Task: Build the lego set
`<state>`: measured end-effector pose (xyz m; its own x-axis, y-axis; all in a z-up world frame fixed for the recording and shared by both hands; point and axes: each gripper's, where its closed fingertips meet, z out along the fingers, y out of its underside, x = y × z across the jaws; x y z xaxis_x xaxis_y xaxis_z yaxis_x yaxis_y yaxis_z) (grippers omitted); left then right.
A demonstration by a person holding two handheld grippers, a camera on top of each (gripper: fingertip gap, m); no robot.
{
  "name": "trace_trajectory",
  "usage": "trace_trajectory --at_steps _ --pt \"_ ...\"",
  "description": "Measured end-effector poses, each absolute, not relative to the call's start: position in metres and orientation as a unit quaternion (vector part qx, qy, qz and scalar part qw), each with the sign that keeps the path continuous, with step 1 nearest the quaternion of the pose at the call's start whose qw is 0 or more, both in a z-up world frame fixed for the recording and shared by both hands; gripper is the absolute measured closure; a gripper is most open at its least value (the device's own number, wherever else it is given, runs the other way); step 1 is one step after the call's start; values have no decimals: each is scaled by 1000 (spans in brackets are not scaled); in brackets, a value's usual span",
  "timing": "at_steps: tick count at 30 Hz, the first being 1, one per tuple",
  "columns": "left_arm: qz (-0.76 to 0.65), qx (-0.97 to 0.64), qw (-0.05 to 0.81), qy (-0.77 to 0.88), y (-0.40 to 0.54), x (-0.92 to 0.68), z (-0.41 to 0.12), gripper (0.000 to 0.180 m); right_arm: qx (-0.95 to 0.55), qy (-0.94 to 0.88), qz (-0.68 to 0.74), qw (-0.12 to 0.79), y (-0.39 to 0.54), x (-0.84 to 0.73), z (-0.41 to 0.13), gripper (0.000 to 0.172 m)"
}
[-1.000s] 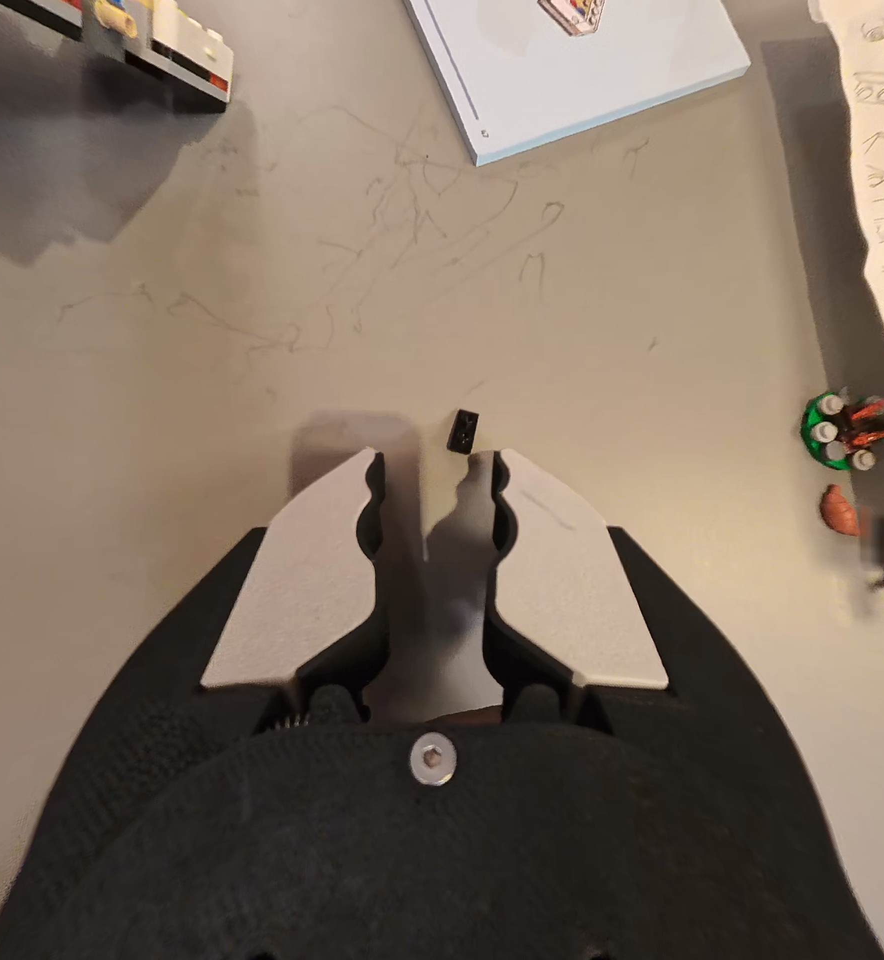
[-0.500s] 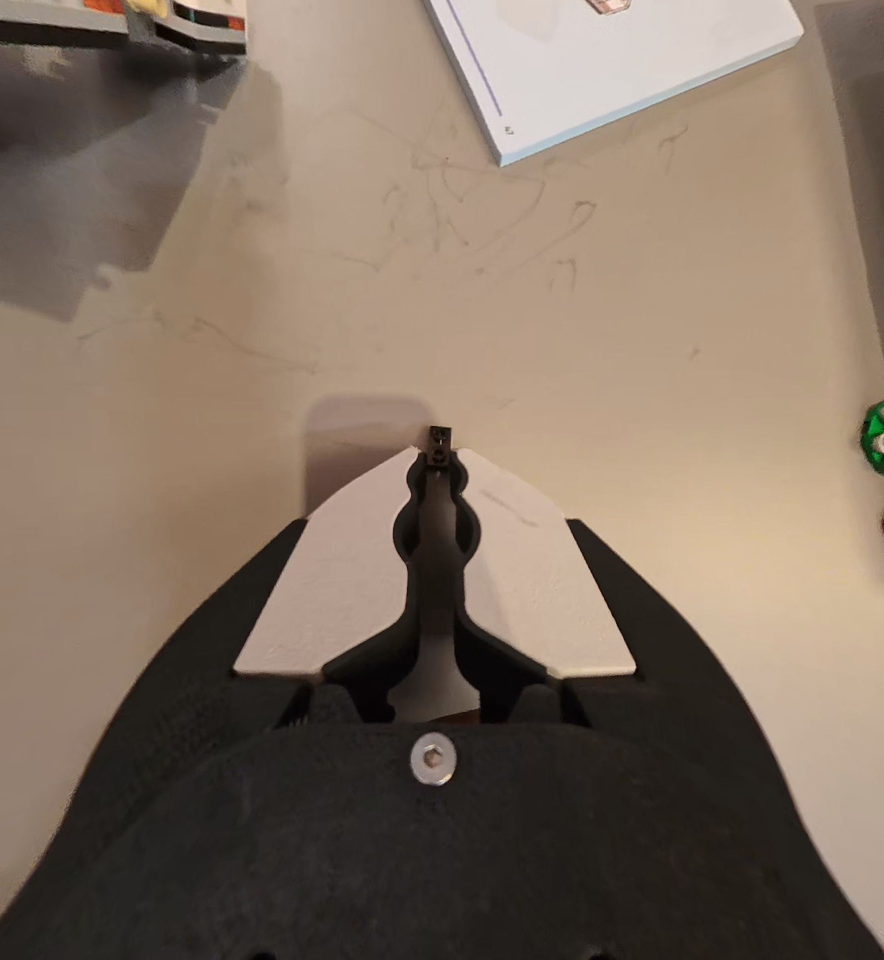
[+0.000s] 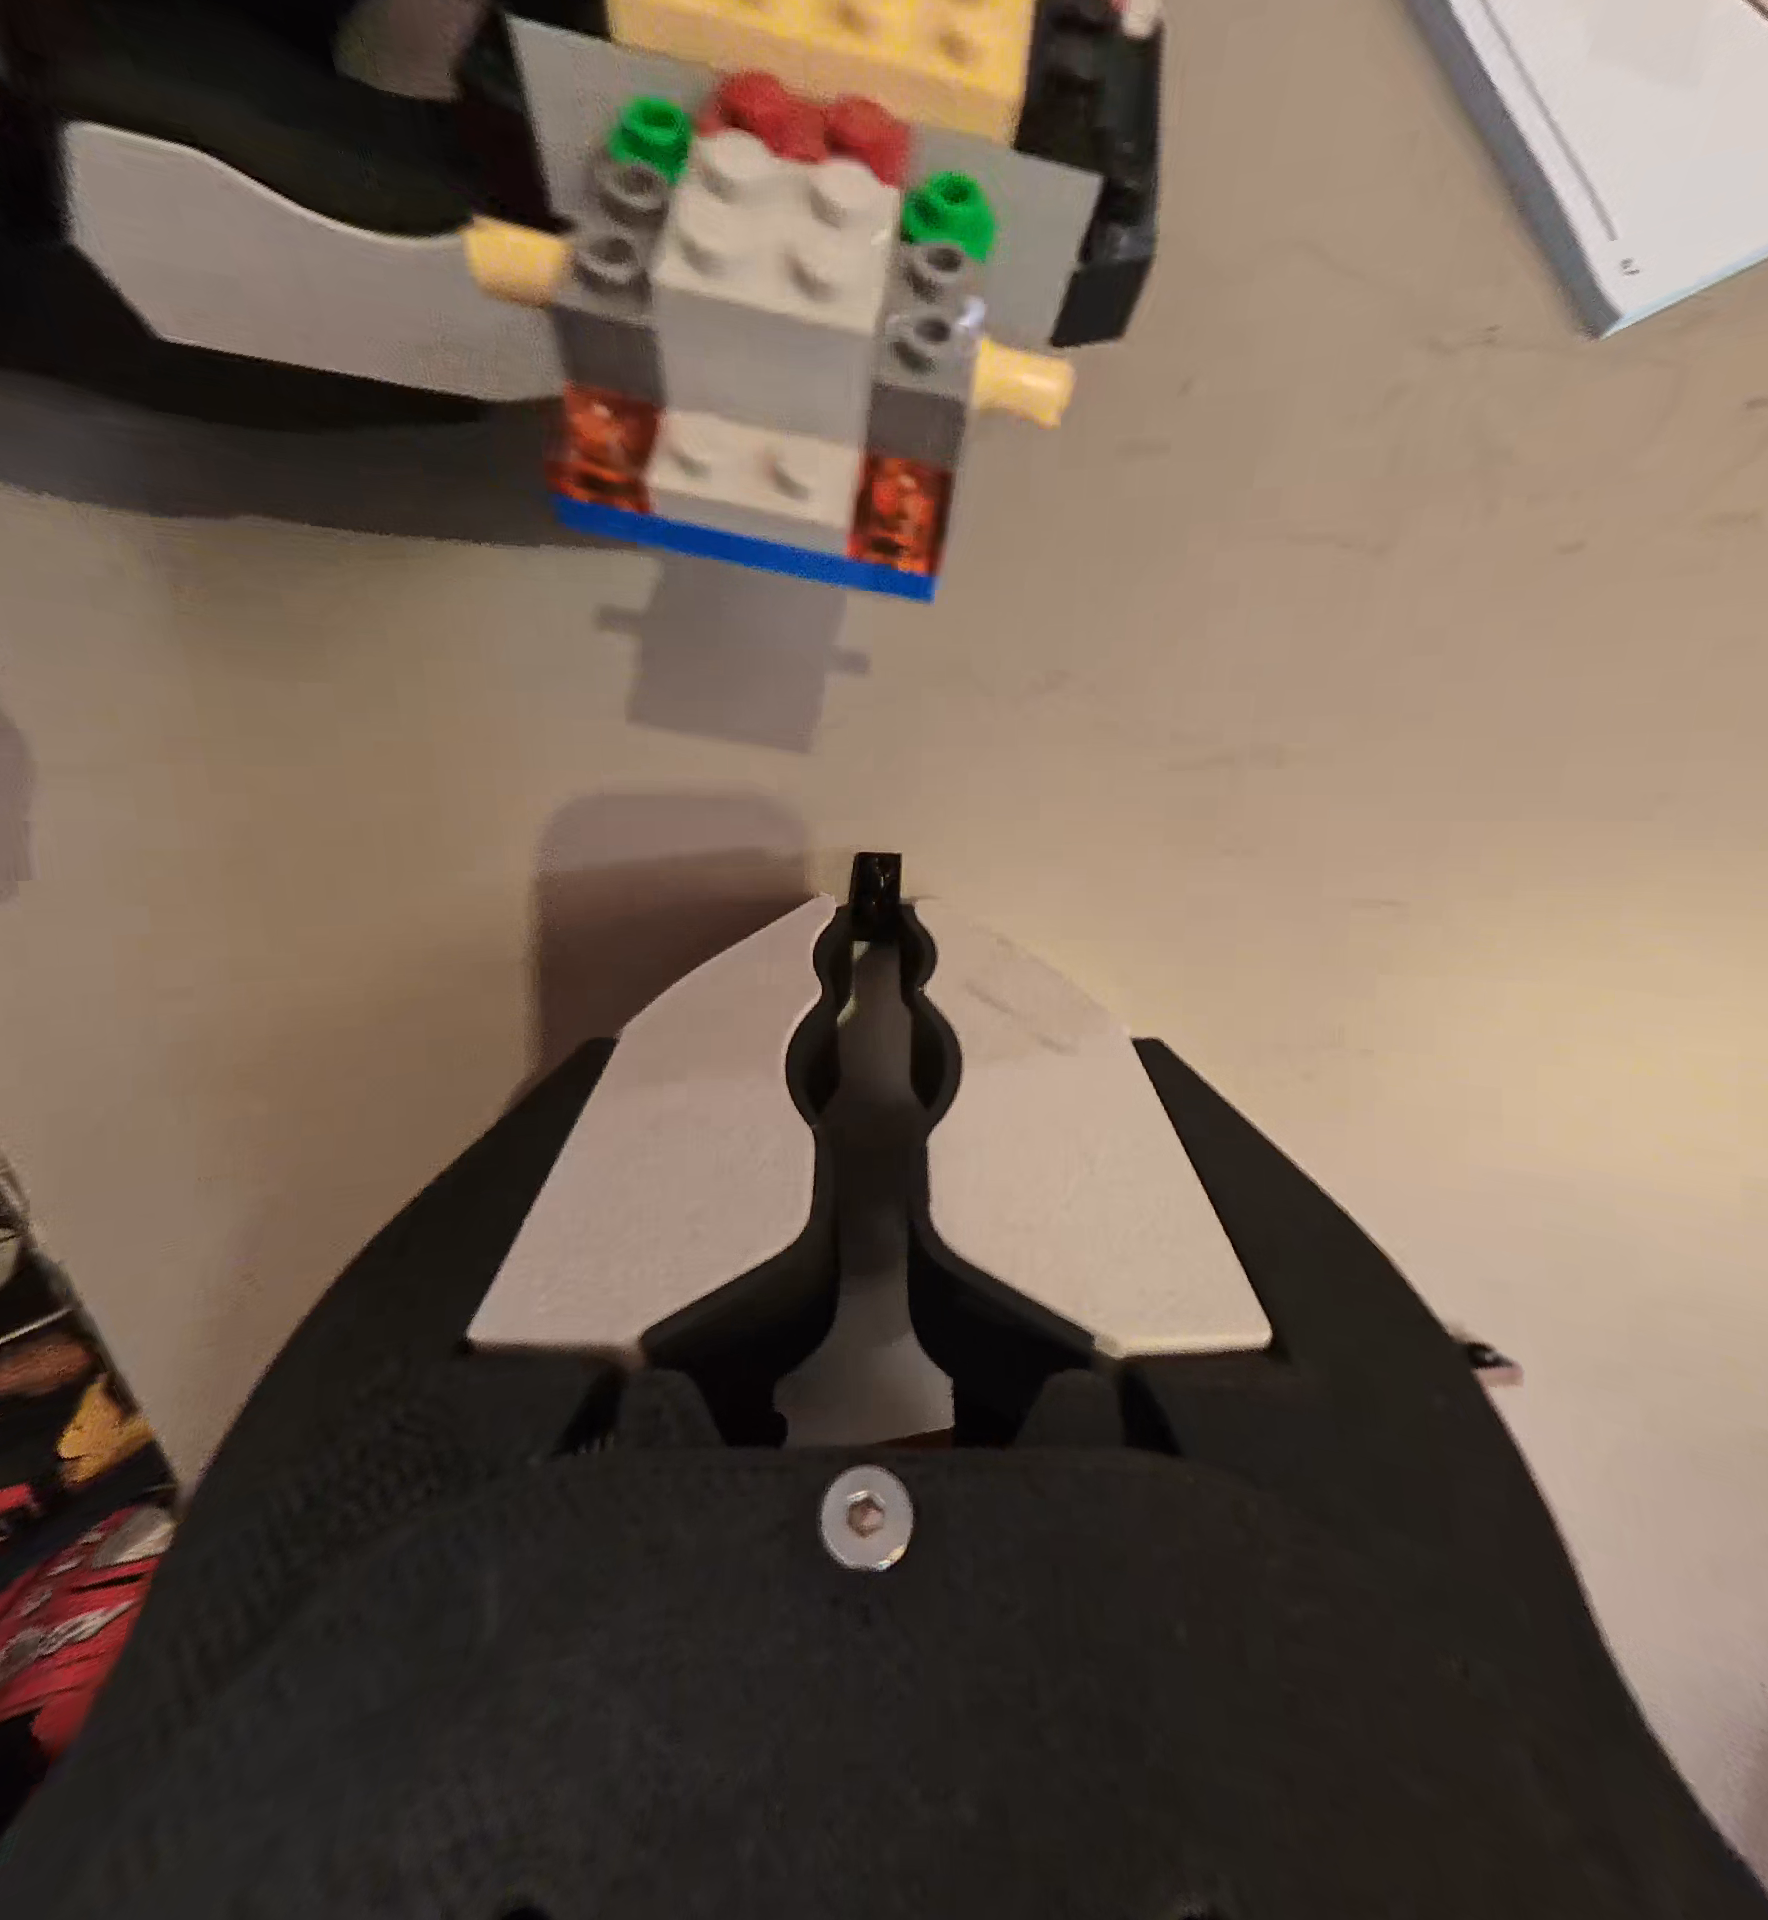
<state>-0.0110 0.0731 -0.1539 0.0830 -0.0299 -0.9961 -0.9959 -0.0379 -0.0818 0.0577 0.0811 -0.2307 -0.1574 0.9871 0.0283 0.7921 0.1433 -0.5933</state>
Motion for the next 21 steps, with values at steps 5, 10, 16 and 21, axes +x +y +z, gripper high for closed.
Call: trace_trajectory --at_steps 5,10,16,21 --pt "484 -524 495 496 70 -7 -160 154 -608 -721 237 233 75 71 -229 150" --pt "483 -522 487 507 69 -7 -165 154 -575 -734 250 261 79 78 -221 147" --pt "472 -527 494 506 69 -6 -166 154 -565 -742 261 249 73 68 -227 147" --pt "448 -543 509 494 69 -7 -165 154 -548 -750 264 258 64 65 -227 148"
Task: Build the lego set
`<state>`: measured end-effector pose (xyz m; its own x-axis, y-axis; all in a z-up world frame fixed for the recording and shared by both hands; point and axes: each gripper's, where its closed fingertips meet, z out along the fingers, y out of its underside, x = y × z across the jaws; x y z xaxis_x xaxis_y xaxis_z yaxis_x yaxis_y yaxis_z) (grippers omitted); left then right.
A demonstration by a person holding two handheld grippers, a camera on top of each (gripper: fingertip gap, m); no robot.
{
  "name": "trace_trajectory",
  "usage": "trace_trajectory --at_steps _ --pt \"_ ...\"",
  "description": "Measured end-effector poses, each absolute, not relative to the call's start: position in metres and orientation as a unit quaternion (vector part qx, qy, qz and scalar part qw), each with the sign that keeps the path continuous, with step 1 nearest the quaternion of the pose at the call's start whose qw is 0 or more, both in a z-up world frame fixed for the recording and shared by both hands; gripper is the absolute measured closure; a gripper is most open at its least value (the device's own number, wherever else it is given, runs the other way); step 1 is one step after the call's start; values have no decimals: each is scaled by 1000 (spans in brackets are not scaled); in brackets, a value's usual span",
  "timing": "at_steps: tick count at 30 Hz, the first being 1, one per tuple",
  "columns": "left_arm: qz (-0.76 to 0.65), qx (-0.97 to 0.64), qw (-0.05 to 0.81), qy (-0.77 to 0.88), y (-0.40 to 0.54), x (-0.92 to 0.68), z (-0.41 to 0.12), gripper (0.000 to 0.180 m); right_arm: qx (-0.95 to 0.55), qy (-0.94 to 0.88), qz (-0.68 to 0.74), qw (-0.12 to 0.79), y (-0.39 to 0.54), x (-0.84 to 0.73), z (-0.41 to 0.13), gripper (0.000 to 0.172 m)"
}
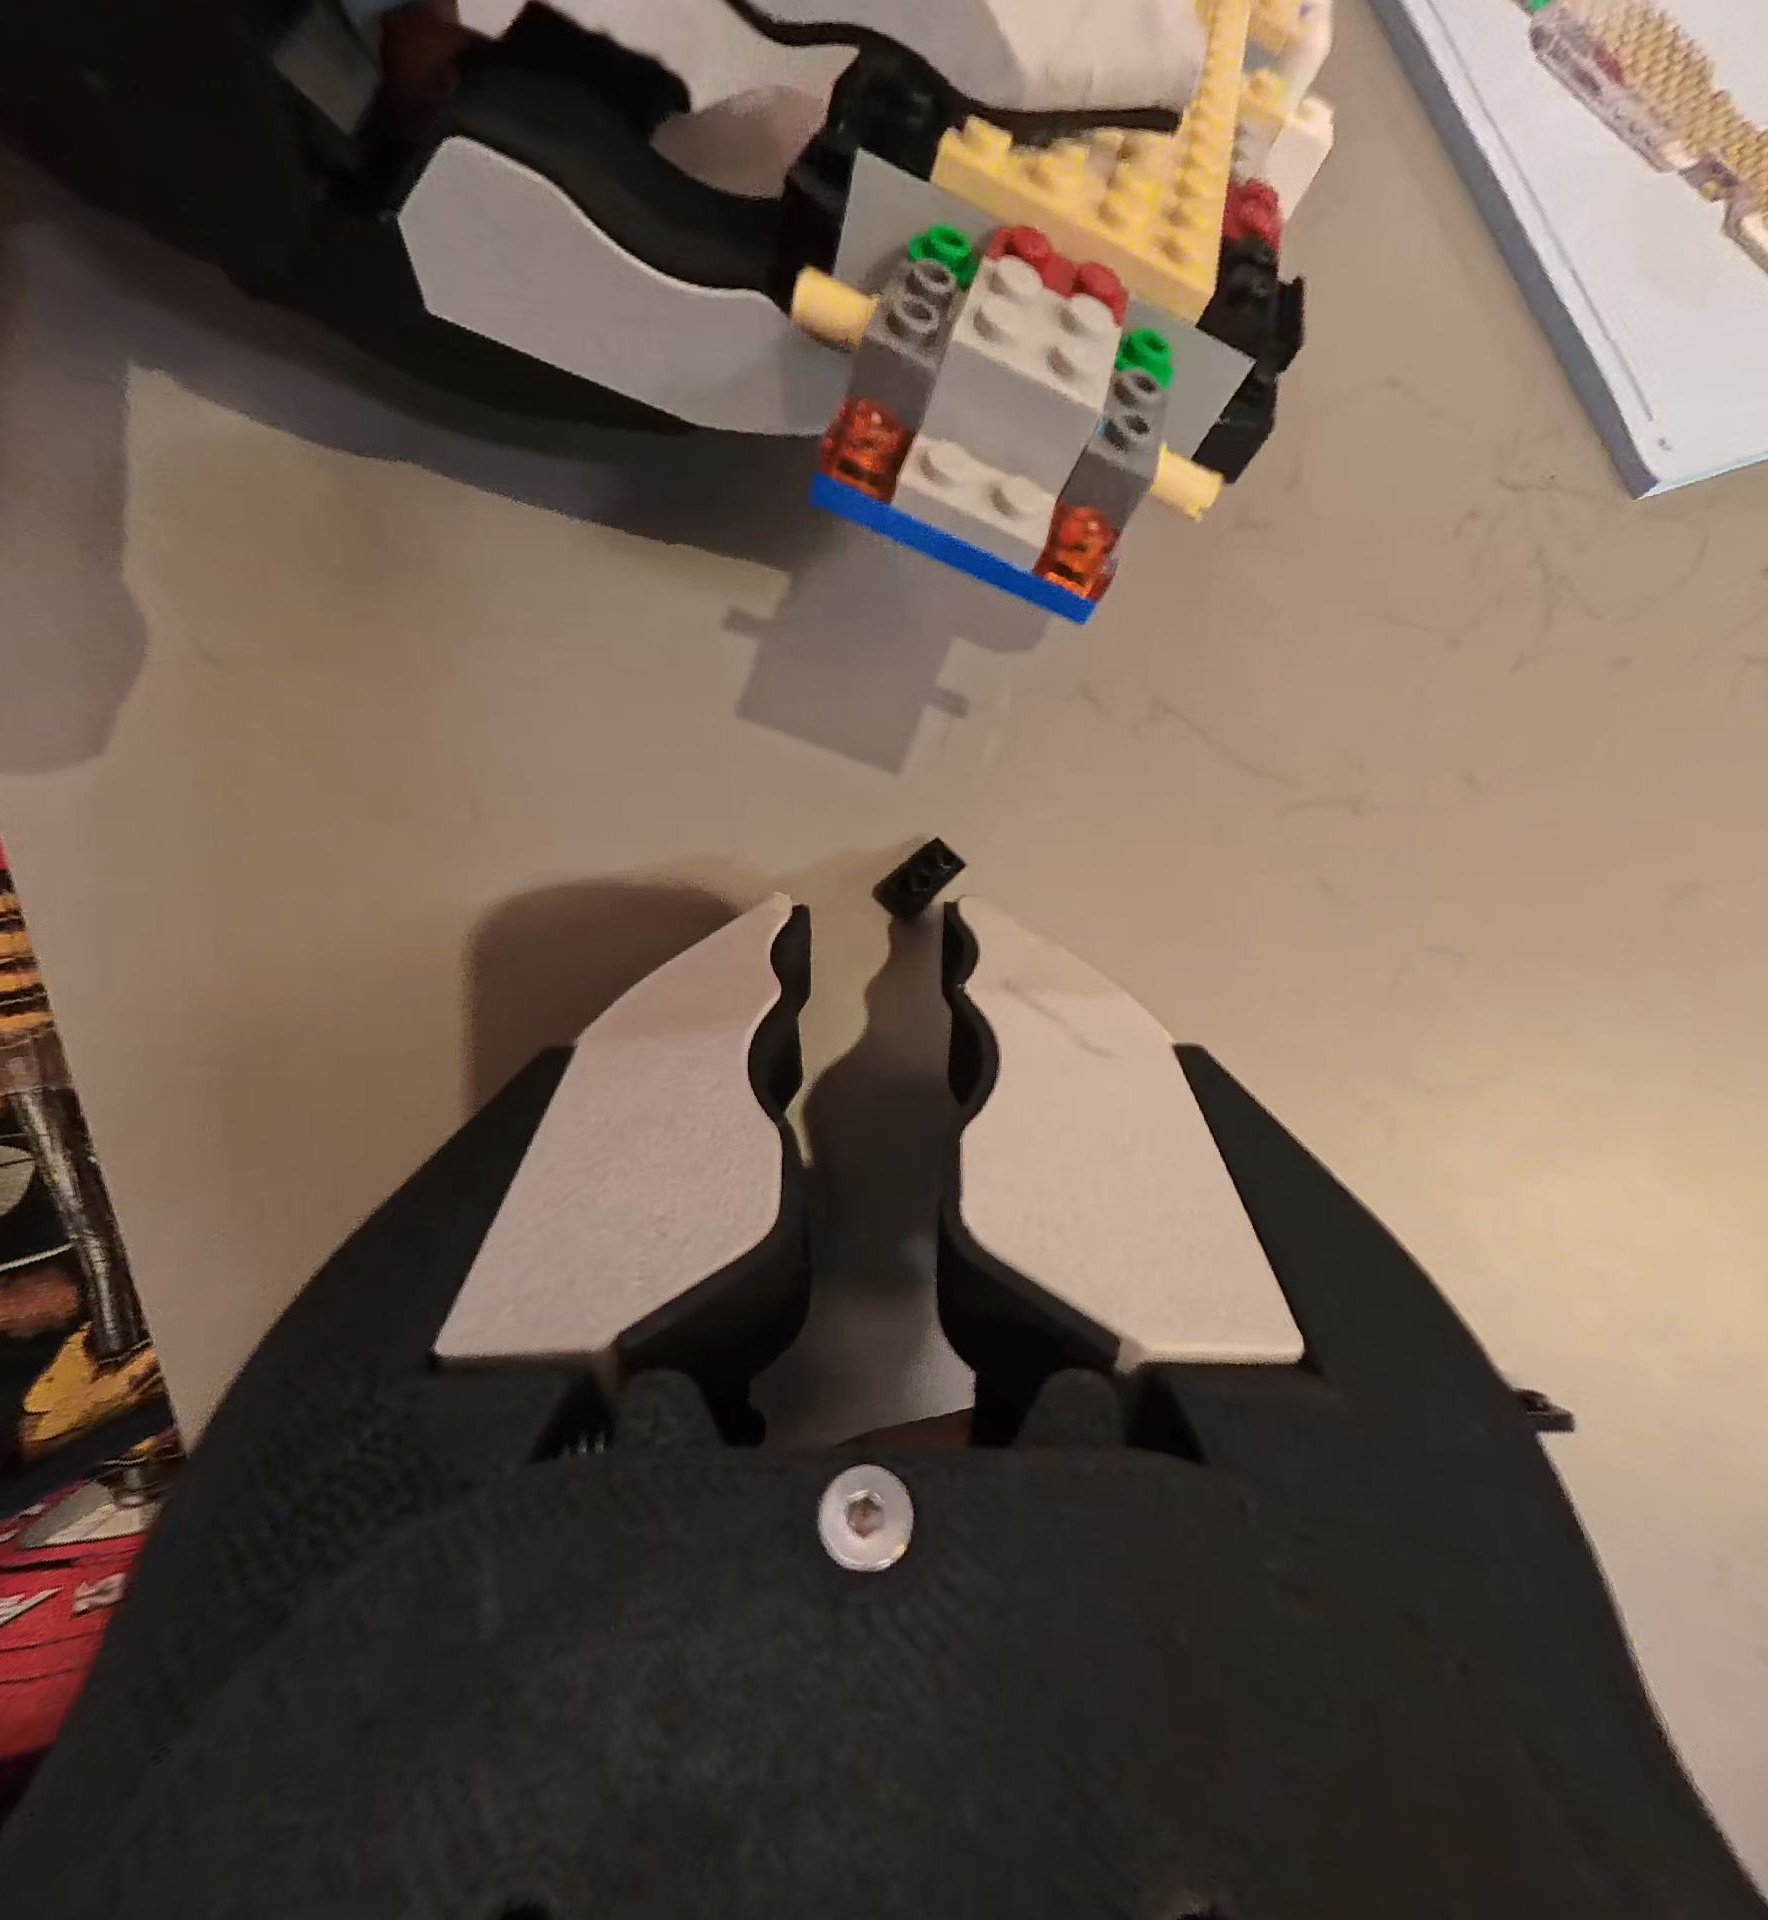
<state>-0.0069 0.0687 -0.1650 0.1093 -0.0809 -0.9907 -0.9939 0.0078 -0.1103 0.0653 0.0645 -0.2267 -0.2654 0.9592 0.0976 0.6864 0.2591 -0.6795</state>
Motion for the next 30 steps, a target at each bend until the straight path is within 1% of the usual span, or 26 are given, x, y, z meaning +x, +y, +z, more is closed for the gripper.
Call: trace_trajectory --at_steps 4,9,16,20,25,26,29,30 --pt "447 -544 508 496 68 -7 -165 154 -516 -761 266 291 67 67 -219 147" --pt "444 -541 504 505 68 -4 -168 154 -413 -822 230 316 67 69 -219 147" --pt "444 -545 504 503 70 -5 -168 154 -318 -878 228 277 74 63 -214 145" --pt "440 -549 506 498 71 -6 -166 154 -268 -901 246 234 65 64 -214 146" --pt "437 -552 512 492 71 -7 -163 154 -264 -916 221 204 68 59 -226 146" --pt "437 -552 512 492 71 -7 -163 154 -267 -917 222 197 68 58 -228 147" --pt "438 -551 513 491 70 -7 -161 154 -282 -913 231 186 66 57 -230 158" --pt "438 -551 514 490 70 -7 -161 154 -285 -911 232 188 67 57 -230 158"
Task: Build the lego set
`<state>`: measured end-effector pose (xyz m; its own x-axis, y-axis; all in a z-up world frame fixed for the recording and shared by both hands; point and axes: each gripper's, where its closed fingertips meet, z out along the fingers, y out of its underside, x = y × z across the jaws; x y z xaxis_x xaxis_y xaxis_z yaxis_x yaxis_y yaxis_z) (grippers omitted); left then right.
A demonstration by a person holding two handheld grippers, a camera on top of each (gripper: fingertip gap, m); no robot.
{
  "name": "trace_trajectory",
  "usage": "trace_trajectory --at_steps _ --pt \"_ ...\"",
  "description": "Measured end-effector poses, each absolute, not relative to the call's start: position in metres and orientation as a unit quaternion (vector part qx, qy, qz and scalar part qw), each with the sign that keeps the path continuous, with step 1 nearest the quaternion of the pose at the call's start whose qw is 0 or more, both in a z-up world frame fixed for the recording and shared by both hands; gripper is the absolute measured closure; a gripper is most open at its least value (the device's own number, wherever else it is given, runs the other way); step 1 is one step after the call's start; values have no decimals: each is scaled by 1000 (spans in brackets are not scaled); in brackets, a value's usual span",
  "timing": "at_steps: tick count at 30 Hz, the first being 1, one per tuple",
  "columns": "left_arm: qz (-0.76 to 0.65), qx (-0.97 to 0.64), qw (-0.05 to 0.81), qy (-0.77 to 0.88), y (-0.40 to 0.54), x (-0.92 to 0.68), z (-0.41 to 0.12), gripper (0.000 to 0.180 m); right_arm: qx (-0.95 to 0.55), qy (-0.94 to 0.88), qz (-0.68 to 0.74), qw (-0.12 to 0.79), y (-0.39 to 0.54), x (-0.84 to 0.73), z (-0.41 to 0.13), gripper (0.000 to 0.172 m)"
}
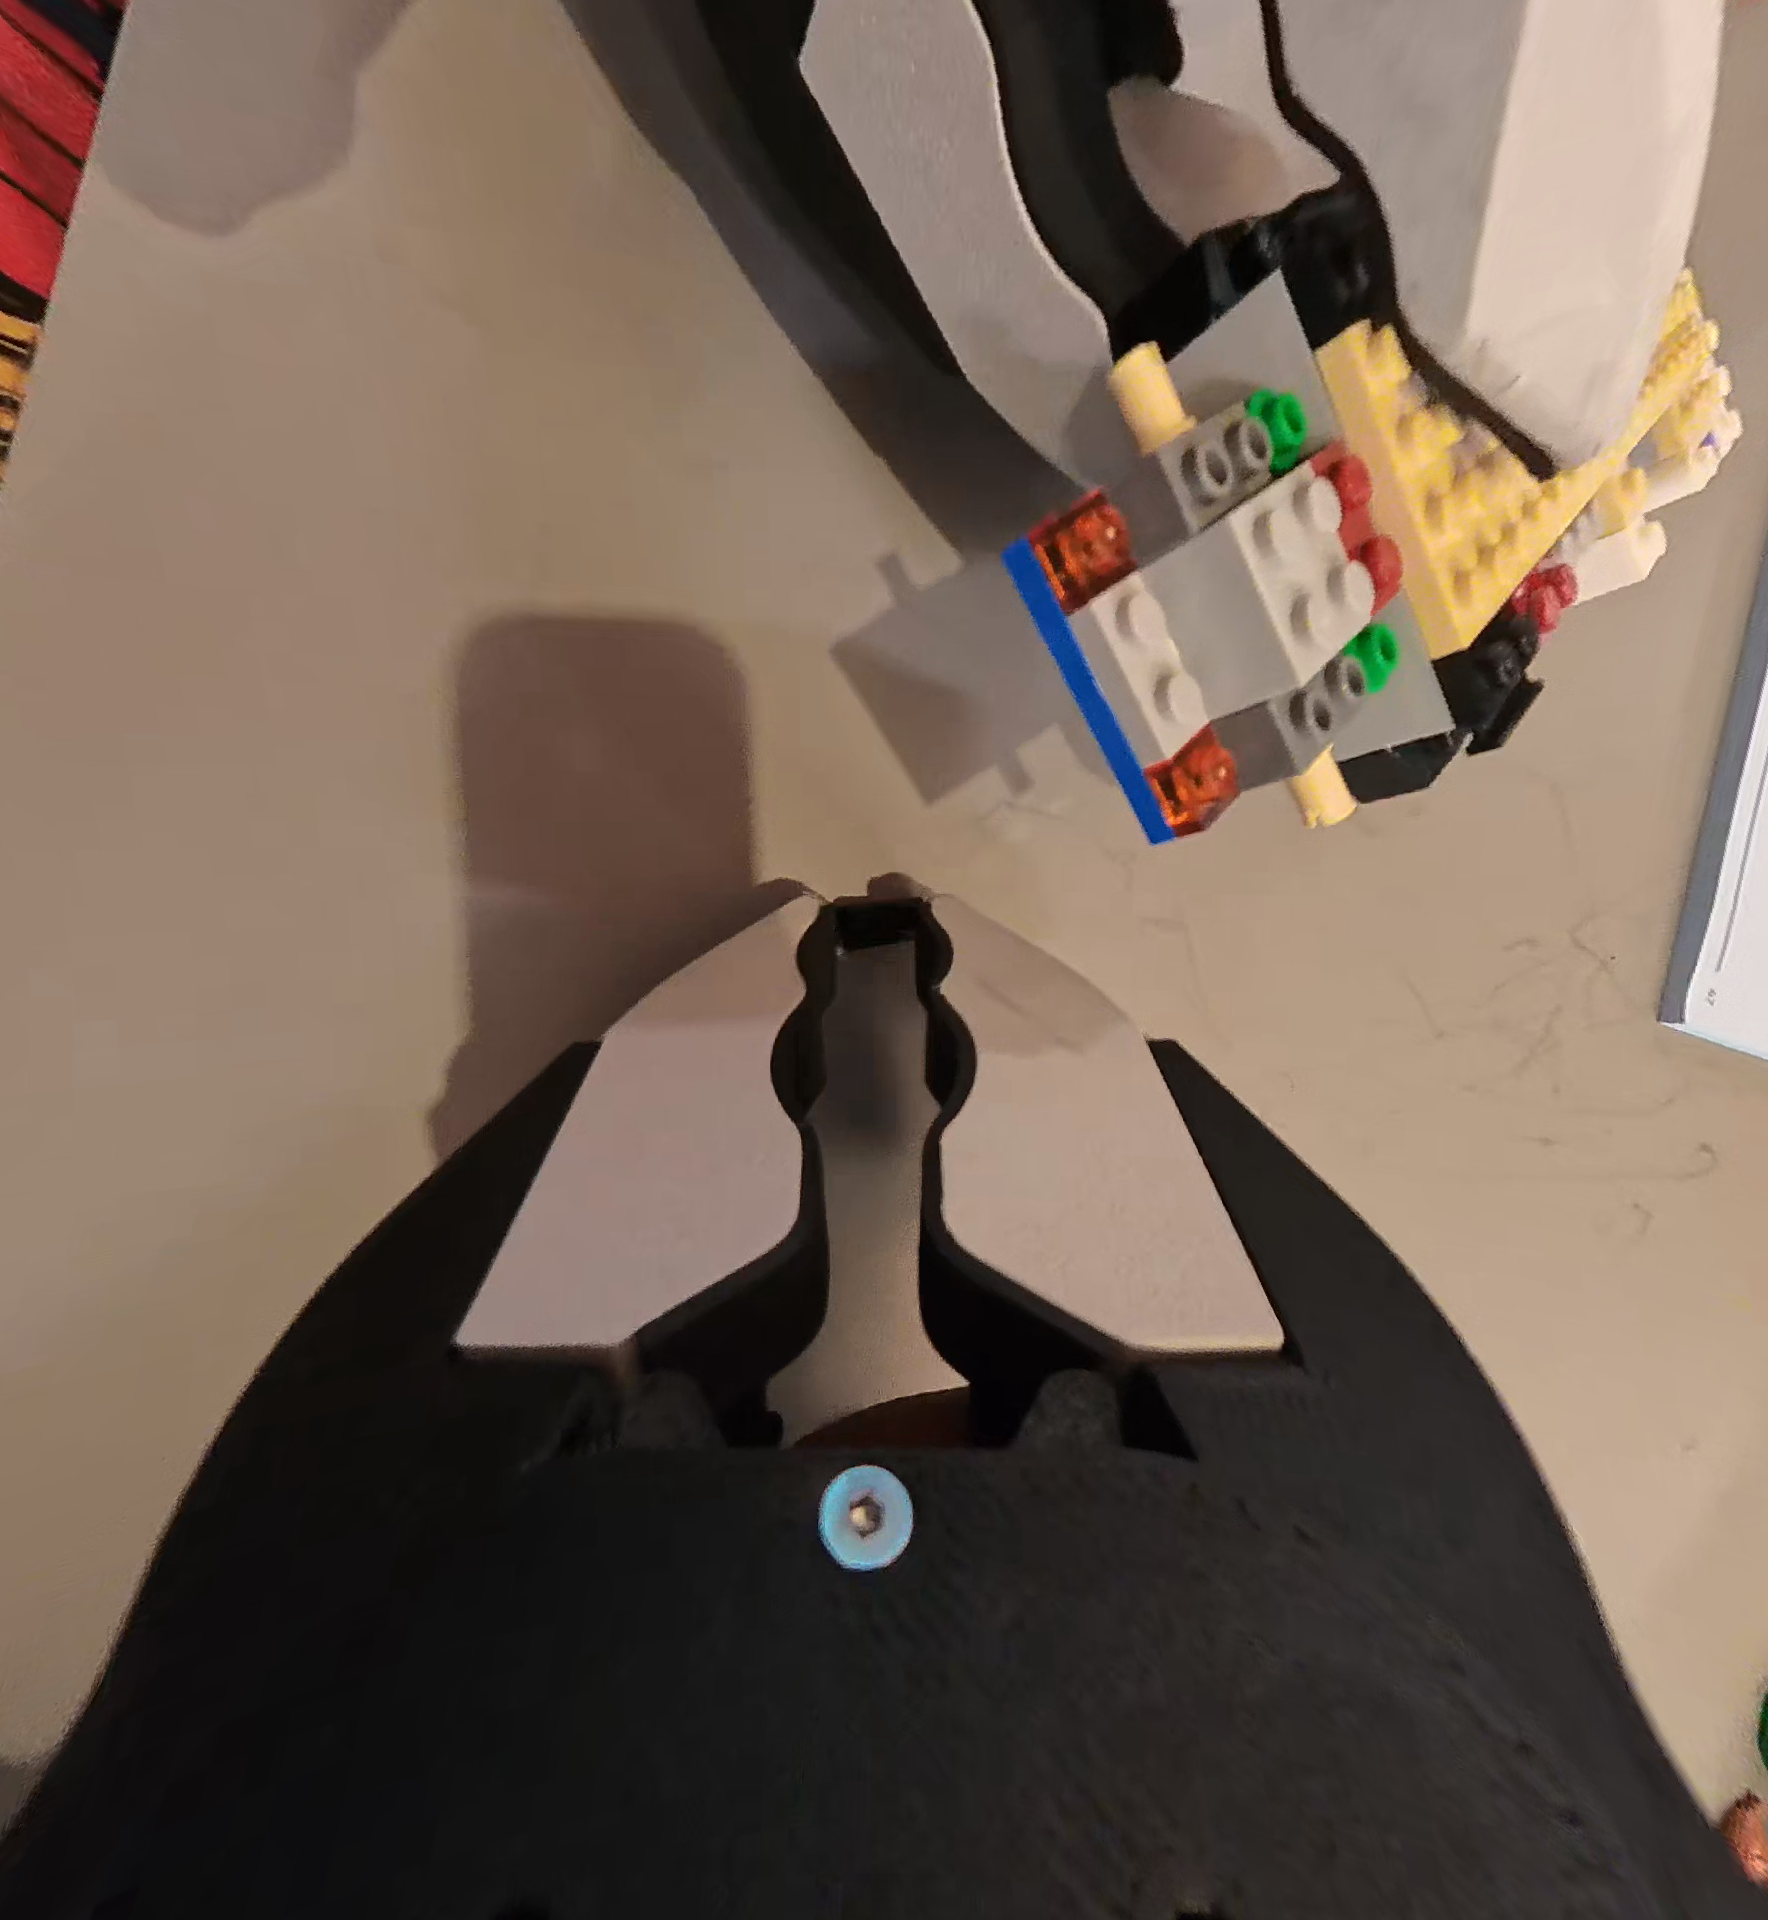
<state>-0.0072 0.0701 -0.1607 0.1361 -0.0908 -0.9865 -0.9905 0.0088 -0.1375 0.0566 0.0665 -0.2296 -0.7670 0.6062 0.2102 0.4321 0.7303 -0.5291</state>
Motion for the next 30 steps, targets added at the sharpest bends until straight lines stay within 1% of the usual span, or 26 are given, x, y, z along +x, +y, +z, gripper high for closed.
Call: trace_trajectory --at_steps 5,9,15,17,22,30 --pt "435 -553 516 489 70 -7 -160 154 -288 -903 223 228 72 57 -228 160" --pt "430 -553 515 494 70 -4 -162 154 -287 -888 248 261 72 60 -220 160" --pt "420 -553 515 502 70 0 -165 154 -262 -851 307 336 70 64 -174 160" --pt "413 -554 519 502 70 2 -165 154 -251 -842 327 347 67 67 -158 160" --pt "388 -548 535 511 66 12 -164 154 -222 -841 355 343 58 69 -136 160" --pt "344 -544 570 511 59 23 -156 154 -197 -856 375 296 45 72 -130 160"
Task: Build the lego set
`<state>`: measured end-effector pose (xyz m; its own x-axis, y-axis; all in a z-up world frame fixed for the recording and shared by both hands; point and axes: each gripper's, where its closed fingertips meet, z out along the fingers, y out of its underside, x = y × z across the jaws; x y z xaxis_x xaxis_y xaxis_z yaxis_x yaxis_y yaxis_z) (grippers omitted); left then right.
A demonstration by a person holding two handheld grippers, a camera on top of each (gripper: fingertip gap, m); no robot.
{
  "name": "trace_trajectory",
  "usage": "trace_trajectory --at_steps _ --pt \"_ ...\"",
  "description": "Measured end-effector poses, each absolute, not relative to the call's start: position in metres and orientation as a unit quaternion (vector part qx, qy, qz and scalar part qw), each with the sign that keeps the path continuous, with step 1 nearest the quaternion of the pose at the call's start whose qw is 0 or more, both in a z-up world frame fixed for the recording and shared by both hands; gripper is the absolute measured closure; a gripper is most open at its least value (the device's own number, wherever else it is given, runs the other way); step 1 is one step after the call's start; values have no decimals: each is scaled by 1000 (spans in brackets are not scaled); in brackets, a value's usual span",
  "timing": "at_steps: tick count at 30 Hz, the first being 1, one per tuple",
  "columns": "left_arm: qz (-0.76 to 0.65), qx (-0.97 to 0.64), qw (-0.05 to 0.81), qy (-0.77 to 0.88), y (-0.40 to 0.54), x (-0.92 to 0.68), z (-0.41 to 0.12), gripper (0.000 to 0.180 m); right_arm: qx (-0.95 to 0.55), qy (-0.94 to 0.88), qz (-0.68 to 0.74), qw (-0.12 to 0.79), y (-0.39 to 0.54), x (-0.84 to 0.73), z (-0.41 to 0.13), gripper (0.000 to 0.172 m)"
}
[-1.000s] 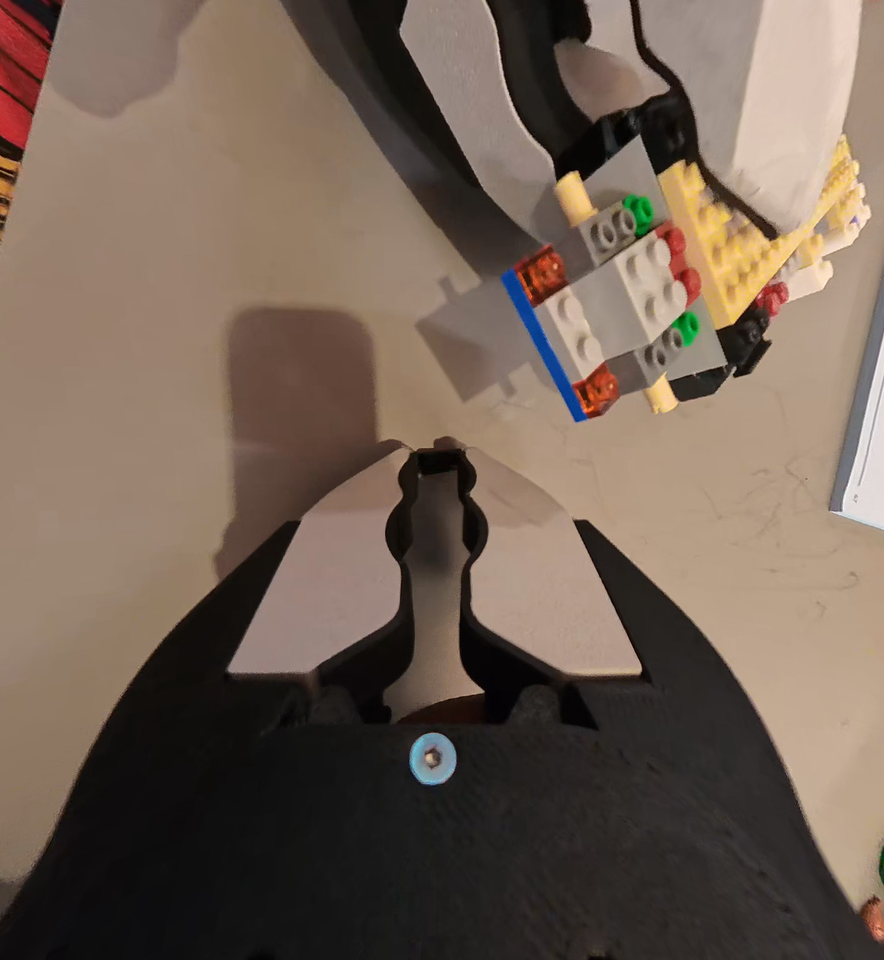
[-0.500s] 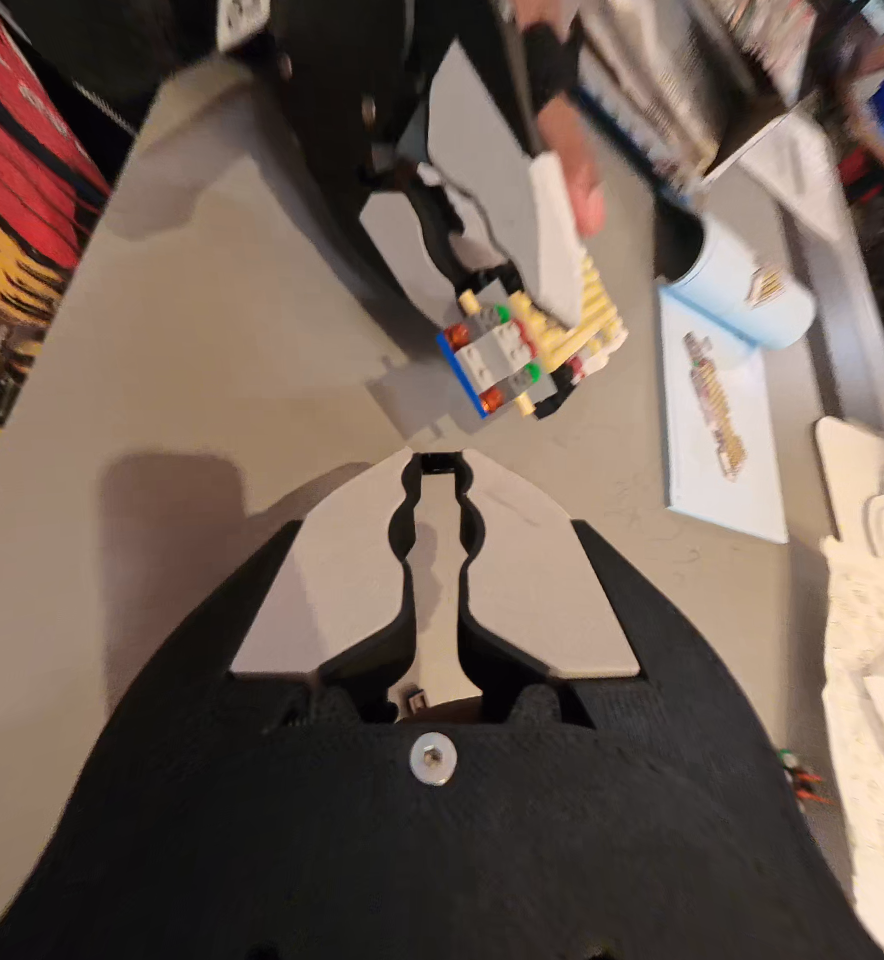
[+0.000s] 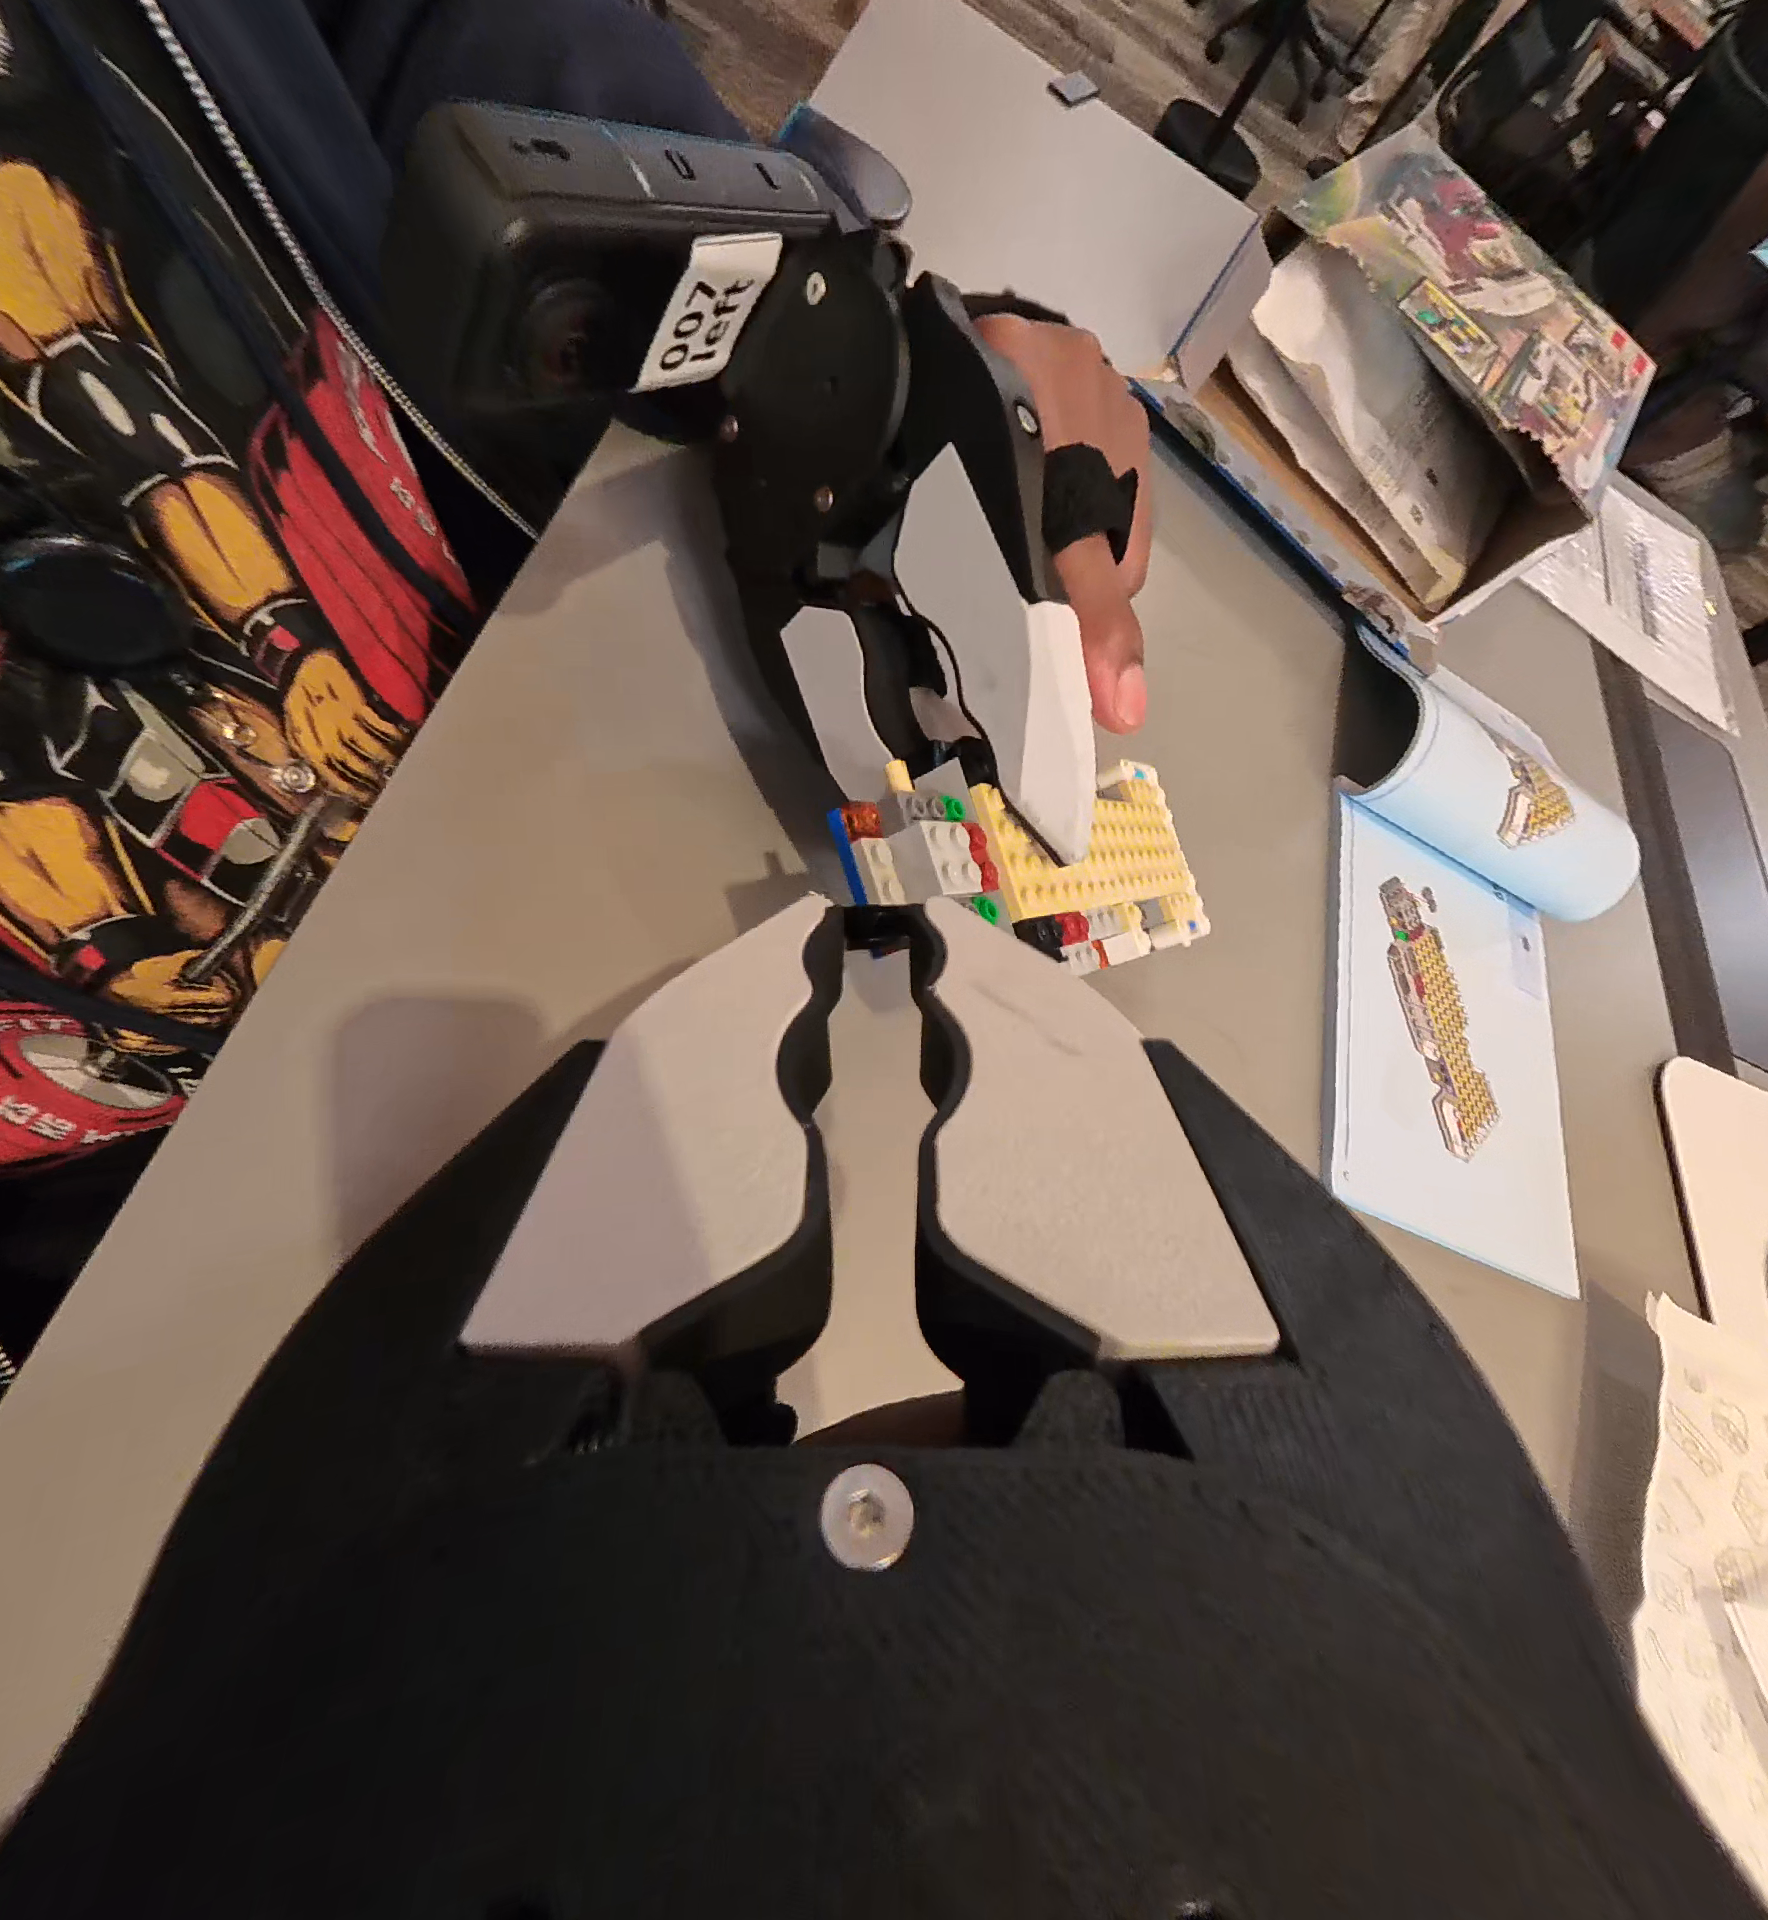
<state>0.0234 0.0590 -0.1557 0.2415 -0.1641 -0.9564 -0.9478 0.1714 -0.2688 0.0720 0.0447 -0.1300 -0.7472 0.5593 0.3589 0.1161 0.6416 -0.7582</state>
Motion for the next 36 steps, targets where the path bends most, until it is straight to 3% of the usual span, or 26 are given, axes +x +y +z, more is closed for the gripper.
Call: trace_trajectory --at_steps 27,36 --pt "308 -546 593 504 53 30 -146 156 -186 -876 372 245 34 74 -132 156" --pt "299 -559 600 488 54 26 -142 156 -169 -869 368 285 33 69 -128 148"
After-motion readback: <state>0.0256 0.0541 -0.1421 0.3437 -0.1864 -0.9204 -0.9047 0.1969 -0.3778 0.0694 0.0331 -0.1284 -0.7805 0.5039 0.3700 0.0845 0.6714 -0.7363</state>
